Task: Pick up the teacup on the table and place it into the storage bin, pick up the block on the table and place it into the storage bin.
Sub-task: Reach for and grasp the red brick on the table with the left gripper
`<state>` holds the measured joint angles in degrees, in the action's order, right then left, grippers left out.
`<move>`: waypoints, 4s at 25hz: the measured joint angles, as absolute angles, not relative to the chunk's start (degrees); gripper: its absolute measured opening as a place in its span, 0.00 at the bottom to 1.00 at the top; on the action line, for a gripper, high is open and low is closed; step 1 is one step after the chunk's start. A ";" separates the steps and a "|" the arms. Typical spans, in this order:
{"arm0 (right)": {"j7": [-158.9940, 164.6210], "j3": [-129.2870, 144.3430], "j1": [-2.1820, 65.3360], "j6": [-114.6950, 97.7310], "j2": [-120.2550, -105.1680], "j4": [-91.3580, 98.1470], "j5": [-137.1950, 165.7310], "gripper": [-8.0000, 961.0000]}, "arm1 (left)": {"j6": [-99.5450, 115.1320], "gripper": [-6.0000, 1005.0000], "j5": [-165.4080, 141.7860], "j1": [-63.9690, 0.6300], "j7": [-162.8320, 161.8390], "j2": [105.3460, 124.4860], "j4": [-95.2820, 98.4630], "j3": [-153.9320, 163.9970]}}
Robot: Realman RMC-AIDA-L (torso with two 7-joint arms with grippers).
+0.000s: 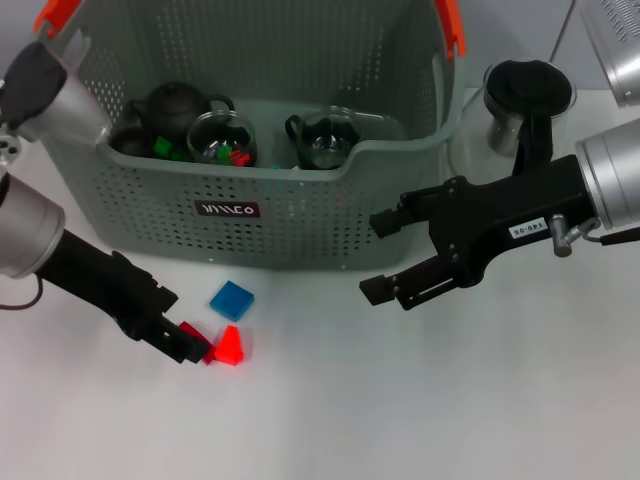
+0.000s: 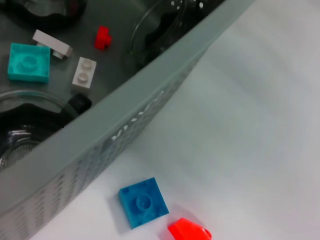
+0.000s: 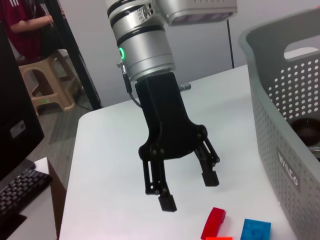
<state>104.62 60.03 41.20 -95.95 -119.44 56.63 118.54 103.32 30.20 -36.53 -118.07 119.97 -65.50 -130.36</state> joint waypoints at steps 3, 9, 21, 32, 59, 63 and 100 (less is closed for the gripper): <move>103.95 60.03 41.35 -95.57 -119.44 56.60 118.55 0.99 | 102.73 0.90 29.43 -36.00 -117.04 121.35 -66.83 -129.57; 103.01 60.03 41.40 -95.18 -119.45 56.51 117.81 0.99 | 100.95 0.90 29.42 -35.90 -116.20 123.58 -66.47 -128.46; 102.08 59.96 41.01 -95.55 -119.41 55.19 117.68 0.99 | 96.46 0.90 30.74 -37.27 -117.50 124.46 -61.28 -124.33; 101.70 59.10 40.69 -95.59 -119.45 55.11 117.68 0.99 | 92.90 0.89 30.29 -37.88 -120.86 124.19 -58.43 -124.19; 100.60 57.72 40.69 -95.62 -119.21 54.30 117.68 0.99 | 91.76 0.89 30.65 -38.71 -122.84 124.42 -56.78 -120.74; 100.54 57.55 40.70 -95.63 -119.12 54.30 117.68 0.99 | 93.67 0.89 32.93 -39.19 -123.46 124.43 -56.77 -120.50; 96.01 57.12 41.36 -94.83 -119.41 52.75 117.66 0.99 | 93.80 0.89 23.38 -31.18 -136.16 124.42 -74.71 -112.98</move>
